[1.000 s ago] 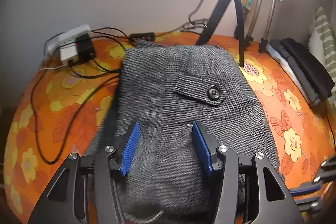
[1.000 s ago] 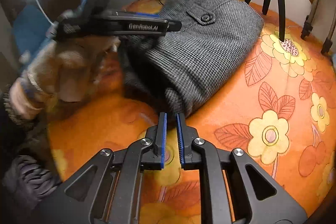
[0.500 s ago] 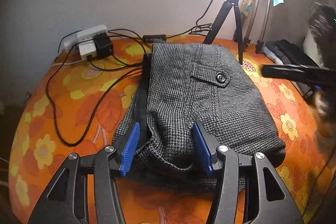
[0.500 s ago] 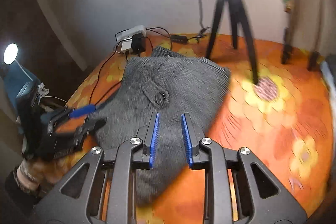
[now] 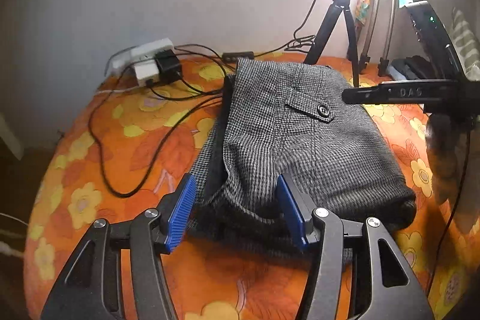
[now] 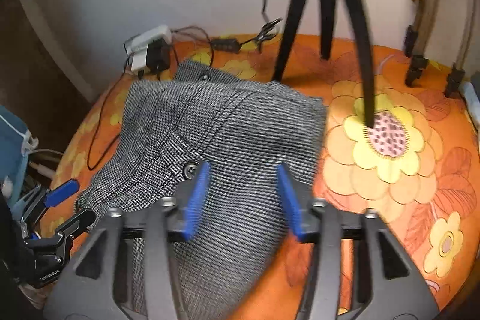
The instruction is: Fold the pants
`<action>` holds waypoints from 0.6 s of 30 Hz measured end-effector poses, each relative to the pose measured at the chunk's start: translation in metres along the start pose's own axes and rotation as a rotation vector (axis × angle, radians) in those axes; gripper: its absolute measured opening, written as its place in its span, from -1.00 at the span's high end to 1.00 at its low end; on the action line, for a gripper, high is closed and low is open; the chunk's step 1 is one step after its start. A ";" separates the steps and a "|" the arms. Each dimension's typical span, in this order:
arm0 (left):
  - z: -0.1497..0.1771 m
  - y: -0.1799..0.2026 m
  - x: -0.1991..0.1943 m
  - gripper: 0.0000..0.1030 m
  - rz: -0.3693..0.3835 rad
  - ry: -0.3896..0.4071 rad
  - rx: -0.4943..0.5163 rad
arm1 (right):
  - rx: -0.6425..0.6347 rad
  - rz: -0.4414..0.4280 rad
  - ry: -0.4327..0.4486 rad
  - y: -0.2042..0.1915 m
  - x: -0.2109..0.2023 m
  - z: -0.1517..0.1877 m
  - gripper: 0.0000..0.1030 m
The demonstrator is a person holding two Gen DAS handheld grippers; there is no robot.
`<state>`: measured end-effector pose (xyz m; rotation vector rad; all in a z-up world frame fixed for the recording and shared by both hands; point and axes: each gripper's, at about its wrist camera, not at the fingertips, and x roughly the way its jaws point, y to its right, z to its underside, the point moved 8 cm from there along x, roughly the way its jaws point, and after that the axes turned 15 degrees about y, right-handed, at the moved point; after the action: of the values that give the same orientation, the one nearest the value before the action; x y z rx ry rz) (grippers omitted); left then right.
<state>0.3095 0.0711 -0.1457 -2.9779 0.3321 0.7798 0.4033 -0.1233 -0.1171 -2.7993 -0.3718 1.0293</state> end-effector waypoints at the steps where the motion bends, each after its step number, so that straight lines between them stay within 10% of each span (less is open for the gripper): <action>1: 0.000 0.001 -0.003 -0.08 -0.007 0.003 0.004 | 0.011 -0.001 0.007 0.004 -0.004 0.000 -0.18; 13: 0.000 -0.003 -0.010 -0.10 -0.003 0.010 -0.020 | 0.066 0.028 0.023 0.030 -0.010 -0.014 -0.52; 18: -0.001 -0.044 -0.011 -0.10 0.063 -0.036 -0.294 | 0.082 0.006 0.030 0.027 -0.006 -0.016 -0.69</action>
<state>0.3105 0.1164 -0.1400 -3.2323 0.3381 0.9658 0.4141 -0.1512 -0.1072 -2.7418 -0.3100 0.9796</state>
